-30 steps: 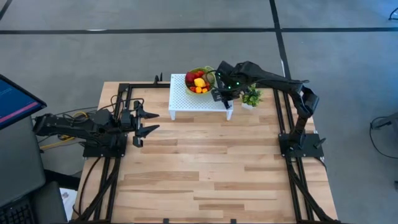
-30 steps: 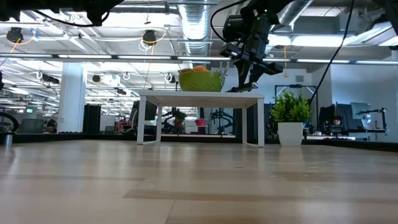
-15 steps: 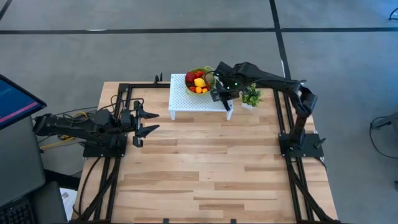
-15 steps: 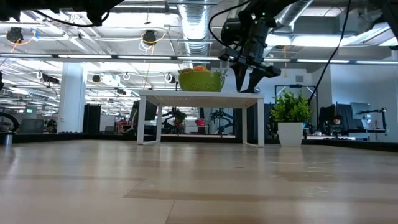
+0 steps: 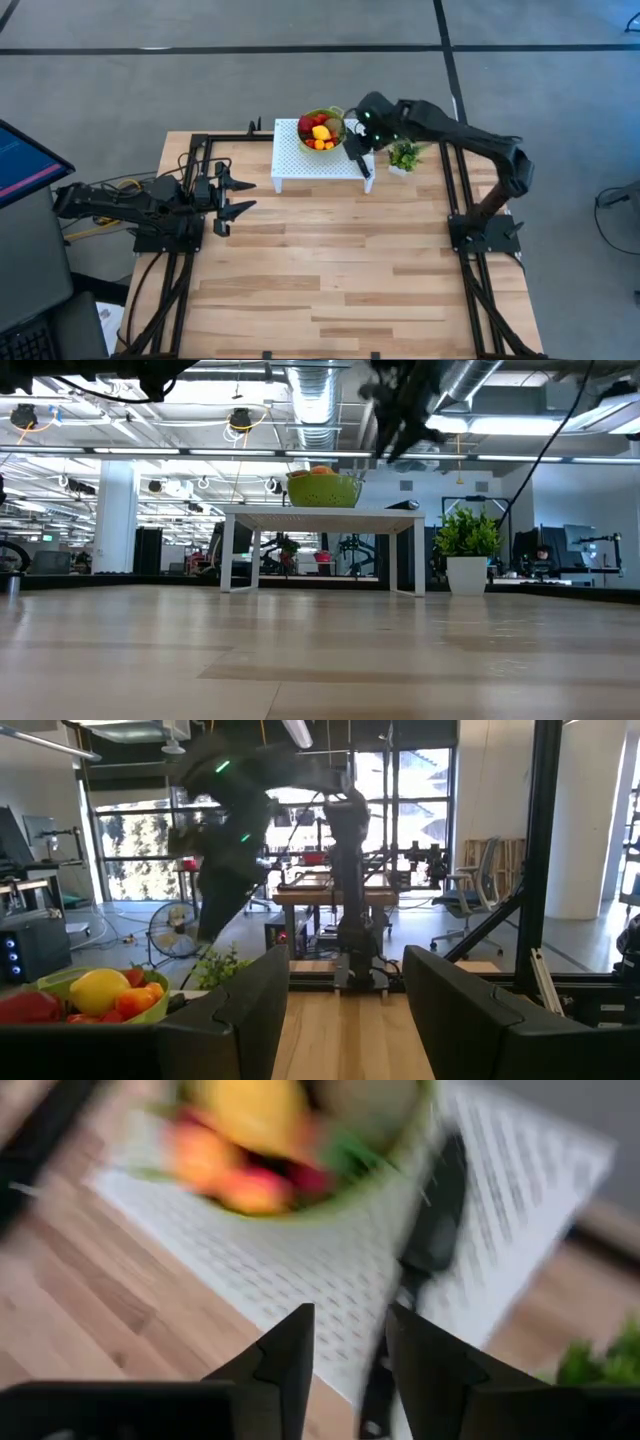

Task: Pick & Place Fruit
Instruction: Return to Home Position

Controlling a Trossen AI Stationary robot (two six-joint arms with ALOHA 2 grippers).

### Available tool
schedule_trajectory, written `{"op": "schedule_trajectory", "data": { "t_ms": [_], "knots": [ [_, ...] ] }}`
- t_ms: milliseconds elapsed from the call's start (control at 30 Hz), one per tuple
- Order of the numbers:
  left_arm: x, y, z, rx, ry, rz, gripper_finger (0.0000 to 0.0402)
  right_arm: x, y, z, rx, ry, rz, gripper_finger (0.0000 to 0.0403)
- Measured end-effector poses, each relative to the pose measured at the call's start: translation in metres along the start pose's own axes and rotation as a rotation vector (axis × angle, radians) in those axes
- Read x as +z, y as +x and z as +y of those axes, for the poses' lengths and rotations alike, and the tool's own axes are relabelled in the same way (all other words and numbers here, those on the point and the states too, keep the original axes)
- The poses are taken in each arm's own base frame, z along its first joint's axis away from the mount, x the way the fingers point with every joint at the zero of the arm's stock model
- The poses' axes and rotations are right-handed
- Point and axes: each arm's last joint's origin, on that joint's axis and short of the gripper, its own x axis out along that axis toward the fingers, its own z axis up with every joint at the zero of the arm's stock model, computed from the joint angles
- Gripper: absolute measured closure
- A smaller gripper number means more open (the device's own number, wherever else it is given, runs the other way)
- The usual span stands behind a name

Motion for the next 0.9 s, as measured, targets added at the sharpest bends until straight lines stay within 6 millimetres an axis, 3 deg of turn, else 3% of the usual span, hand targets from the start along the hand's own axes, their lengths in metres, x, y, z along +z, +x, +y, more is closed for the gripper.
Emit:
{"op": "schedule_trajectory", "data": {
  "t_ms": [200,333,433,567,900],
  "knots": [
    [0.000,0.000,0.000,0.000,0.000,0.000,0.0211,-0.035,-0.045,0.056,0.013,-0.270,-0.284,0.0331],
    [0.000,0.000,0.000,0.000,0.000,0.000,0.0211,-0.066,-0.053,0.084,0.099,-0.420,-0.353,0.0390],
    [0.000,0.000,0.000,0.000,0.000,0.000,0.0211,-0.090,-0.051,0.095,0.176,-0.537,-0.393,0.0391],
    [0.000,0.000,0.000,0.000,0.000,0.000,0.0211,-0.114,-0.050,0.087,0.228,-0.597,-0.397,0.0396],
    [0.000,0.000,0.000,0.000,0.000,-0.001,0.0211,-0.146,-0.072,0.023,0.323,-0.527,-0.527,0.0390]
  ]
}}
